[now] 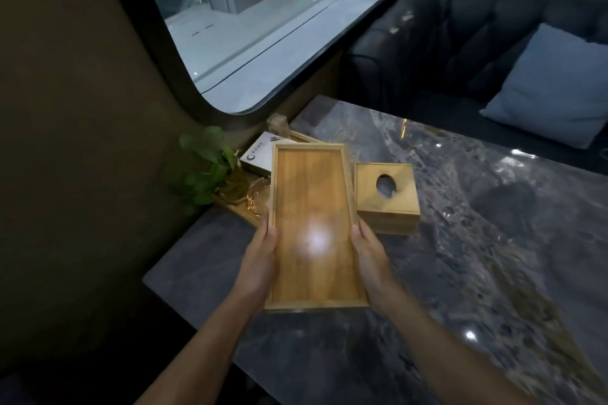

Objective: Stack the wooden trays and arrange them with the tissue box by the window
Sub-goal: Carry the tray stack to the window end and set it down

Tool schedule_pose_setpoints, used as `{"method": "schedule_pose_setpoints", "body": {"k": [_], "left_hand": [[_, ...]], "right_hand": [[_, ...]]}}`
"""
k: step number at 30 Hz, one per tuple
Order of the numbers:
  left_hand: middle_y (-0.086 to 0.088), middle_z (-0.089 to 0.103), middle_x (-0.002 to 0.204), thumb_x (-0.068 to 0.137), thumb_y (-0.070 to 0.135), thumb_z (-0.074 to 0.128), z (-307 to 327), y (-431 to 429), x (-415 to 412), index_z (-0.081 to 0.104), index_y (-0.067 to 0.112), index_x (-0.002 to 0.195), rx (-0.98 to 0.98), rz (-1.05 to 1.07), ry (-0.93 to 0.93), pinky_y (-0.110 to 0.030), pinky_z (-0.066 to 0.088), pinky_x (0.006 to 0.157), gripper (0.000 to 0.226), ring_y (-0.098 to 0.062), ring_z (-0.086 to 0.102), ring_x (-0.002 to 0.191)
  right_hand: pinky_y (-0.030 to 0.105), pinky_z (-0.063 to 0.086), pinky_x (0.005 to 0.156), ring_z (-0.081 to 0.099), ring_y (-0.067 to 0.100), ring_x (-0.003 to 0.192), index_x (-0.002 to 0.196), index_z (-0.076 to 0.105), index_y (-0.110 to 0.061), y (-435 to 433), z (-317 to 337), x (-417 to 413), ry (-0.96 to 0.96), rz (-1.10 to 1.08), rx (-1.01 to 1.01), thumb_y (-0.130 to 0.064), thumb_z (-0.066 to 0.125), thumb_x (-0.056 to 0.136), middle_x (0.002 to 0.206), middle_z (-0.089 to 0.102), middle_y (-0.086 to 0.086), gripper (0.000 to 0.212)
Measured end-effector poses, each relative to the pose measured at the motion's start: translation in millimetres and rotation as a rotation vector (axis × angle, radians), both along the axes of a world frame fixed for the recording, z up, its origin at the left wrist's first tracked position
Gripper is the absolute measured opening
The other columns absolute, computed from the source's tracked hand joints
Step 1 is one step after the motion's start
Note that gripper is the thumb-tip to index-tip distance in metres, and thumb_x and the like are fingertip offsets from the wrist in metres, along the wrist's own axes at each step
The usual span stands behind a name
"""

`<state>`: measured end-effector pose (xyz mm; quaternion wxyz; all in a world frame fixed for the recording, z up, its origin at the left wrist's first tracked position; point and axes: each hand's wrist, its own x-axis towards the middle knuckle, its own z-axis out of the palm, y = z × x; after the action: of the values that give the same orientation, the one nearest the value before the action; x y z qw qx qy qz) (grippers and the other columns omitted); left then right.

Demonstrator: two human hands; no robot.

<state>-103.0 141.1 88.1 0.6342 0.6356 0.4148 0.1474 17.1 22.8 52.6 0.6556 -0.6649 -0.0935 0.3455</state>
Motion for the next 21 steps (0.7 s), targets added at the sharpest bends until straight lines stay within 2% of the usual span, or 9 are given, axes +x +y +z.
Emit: {"method": "schedule_pose_setpoints", "body": {"k": [2, 3, 5, 9, 12, 14, 17, 19, 21], "left_hand": [[0.004, 0.048, 0.138, 0.098, 0.039, 0.029, -8, 1, 1, 0.032, 0.037, 0.143, -0.012, -0.011, 0.022, -0.038, 0.044, 0.097, 0.045, -0.018, 0.05, 0.12], [0.003, 0.049, 0.137, 0.098, 0.039, 0.029, -11, 1, 2, 0.033, 0.036, 0.142, -0.017, -0.024, 0.033, -0.035, 0.046, 0.092, 0.045, -0.017, 0.051, 0.117], [0.001, 0.05, 0.136, 0.098, 0.04, 0.029, -17, 1, 4, 0.034, 0.034, 0.142, -0.033, -0.056, 0.057, -0.031, 0.048, 0.083, 0.045, -0.014, 0.054, 0.111], [-0.004, 0.043, 0.145, 0.097, 0.042, 0.028, -27, 0, 8, 0.028, 0.032, 0.145, -0.088, -0.09, 0.102, -0.049, 0.04, 0.105, 0.048, -0.025, 0.047, 0.125], [-0.005, 0.044, 0.143, 0.097, 0.041, 0.029, -29, -4, 15, 0.028, 0.034, 0.144, -0.106, -0.118, 0.067, -0.055, 0.039, 0.105, 0.048, -0.028, 0.047, 0.125], [-0.006, 0.046, 0.142, 0.097, 0.039, 0.03, -29, -7, 22, 0.029, 0.032, 0.144, -0.112, -0.147, 0.049, -0.056, 0.039, 0.105, 0.047, -0.028, 0.048, 0.125], [-0.007, 0.049, 0.137, 0.098, 0.039, 0.03, -31, -11, 35, 0.03, 0.029, 0.143, -0.114, -0.207, 0.056, -0.054, 0.042, 0.102, 0.047, -0.027, 0.051, 0.121], [-0.007, 0.052, 0.133, 0.098, 0.037, 0.03, -31, -14, 43, 0.033, 0.026, 0.143, -0.146, -0.221, 0.045, -0.047, 0.046, 0.098, 0.046, -0.025, 0.053, 0.117], [-0.004, 0.057, 0.124, 0.099, 0.034, 0.029, -29, -19, 52, 0.036, 0.022, 0.141, -0.131, -0.263, 0.039, -0.039, 0.05, 0.089, 0.044, -0.02, 0.057, 0.11]], "right_hand": [[0.0, 0.043, 0.053, 0.057, -0.021, 0.072, 0.132, 0.046, -0.029, -2, -4, -3, 0.007, -0.019, -0.027, -0.03, 0.038, 0.098, 0.096, 0.057, -0.026, 0.035], [-0.001, 0.042, 0.052, 0.056, -0.022, 0.071, 0.132, 0.046, -0.029, -4, -6, -3, 0.012, -0.022, -0.047, -0.03, 0.037, 0.098, 0.096, 0.057, -0.026, 0.036], [0.002, 0.044, 0.055, 0.056, -0.017, 0.078, 0.133, 0.047, -0.028, -9, -9, -5, 0.015, -0.02, -0.082, -0.031, 0.035, 0.098, 0.101, 0.059, -0.023, 0.037], [0.017, 0.042, 0.07, 0.053, 0.0, 0.098, 0.137, 0.042, -0.03, -15, -14, -4, 0.021, -0.042, -0.137, -0.035, 0.033, 0.098, 0.123, 0.056, -0.007, 0.041], [0.016, 0.038, 0.068, 0.05, -0.002, 0.092, 0.137, 0.04, -0.031, -19, -13, 1, 0.01, -0.075, -0.171, -0.036, 0.032, 0.098, 0.119, 0.053, -0.009, 0.041], [0.023, 0.04, 0.076, 0.051, 0.006, 0.098, 0.138, 0.039, -0.031, -24, -13, 4, 0.023, -0.114, -0.168, -0.035, 0.033, 0.098, 0.119, 0.052, -0.009, 0.041], [0.031, 0.044, 0.085, 0.053, 0.014, 0.107, 0.137, 0.04, -0.03, -33, -12, 6, 0.01, -0.17, -0.162, -0.034, 0.034, 0.098, 0.123, 0.054, -0.006, 0.04], [0.032, 0.048, 0.081, 0.057, 0.015, 0.105, 0.134, 0.045, -0.028, -39, -10, 9, 0.0, -0.197, -0.154, -0.033, 0.035, 0.098, 0.119, 0.059, -0.003, 0.038], [0.025, 0.049, 0.072, 0.059, 0.009, 0.096, 0.129, 0.049, -0.027, -45, -8, 13, -0.005, -0.248, -0.12, -0.029, 0.036, 0.098, 0.11, 0.062, -0.005, 0.033]]}}
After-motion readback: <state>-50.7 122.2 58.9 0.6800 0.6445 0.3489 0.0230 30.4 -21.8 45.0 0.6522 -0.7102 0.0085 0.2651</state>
